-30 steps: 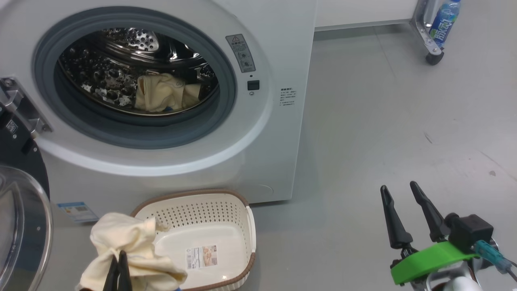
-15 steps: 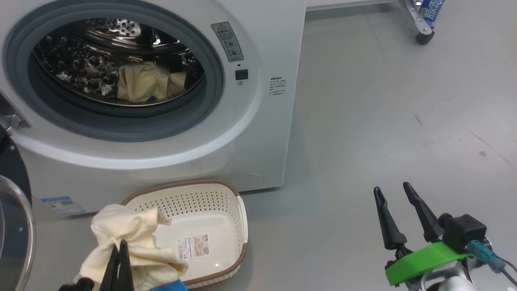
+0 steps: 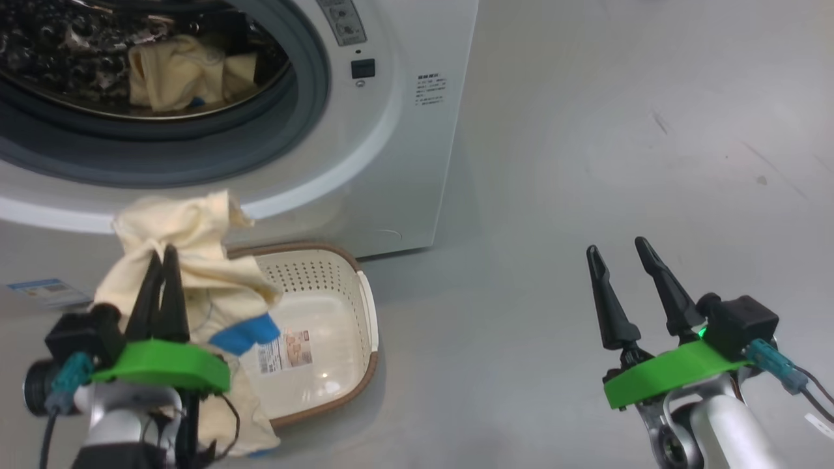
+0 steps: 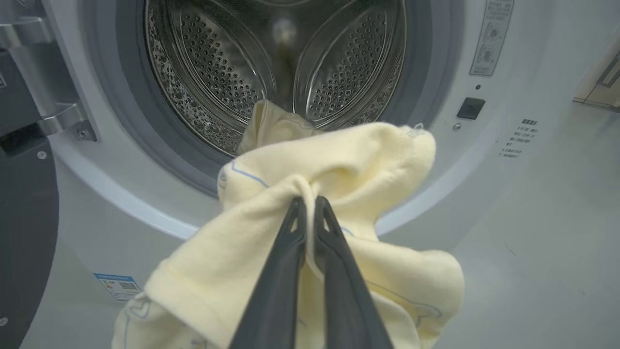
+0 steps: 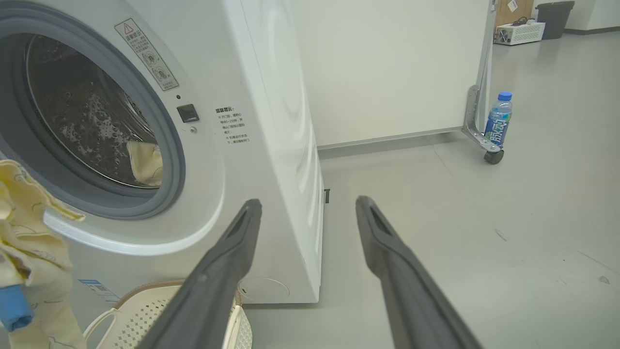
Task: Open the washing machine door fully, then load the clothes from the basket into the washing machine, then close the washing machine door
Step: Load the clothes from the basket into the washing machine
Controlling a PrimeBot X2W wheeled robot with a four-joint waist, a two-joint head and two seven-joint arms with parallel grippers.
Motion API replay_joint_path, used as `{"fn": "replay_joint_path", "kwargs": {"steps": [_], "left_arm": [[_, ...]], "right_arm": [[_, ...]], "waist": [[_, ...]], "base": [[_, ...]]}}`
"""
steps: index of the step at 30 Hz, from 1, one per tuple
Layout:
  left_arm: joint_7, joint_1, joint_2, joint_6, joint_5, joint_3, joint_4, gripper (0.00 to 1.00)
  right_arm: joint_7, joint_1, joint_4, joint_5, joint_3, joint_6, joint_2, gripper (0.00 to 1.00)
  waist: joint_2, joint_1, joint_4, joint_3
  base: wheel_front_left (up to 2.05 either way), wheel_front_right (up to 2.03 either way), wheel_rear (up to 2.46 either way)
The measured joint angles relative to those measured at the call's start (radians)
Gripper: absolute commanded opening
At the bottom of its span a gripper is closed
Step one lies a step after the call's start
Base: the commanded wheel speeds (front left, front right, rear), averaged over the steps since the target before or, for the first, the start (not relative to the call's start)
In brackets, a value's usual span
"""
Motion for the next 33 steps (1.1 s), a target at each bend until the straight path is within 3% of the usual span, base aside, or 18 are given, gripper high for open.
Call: {"fn": "replay_joint_path", "kwargs": {"steps": [18,33], "left_arm": [[0.111,-0.611,0.101,-0.019,0.040,0.014,0.313,0.00],[0.065,-0.974,0.169,-0.035,0.081,0.012,0.634,0.00]], "right_arm": [[0.000,-0.143,-0.010,0.075,0.070,0.000,0.009,1.00],[0.000,-0.242,-0.011,0.097,0.145,0.000,0.009,1.00]], "waist": [[0.0000,0.0000,-0.091,0.207],[0.0000,0.0001,-0.168,0.399]], "base": [[0.00,0.00,0.00],[0.00,0.00,0.00]]}}
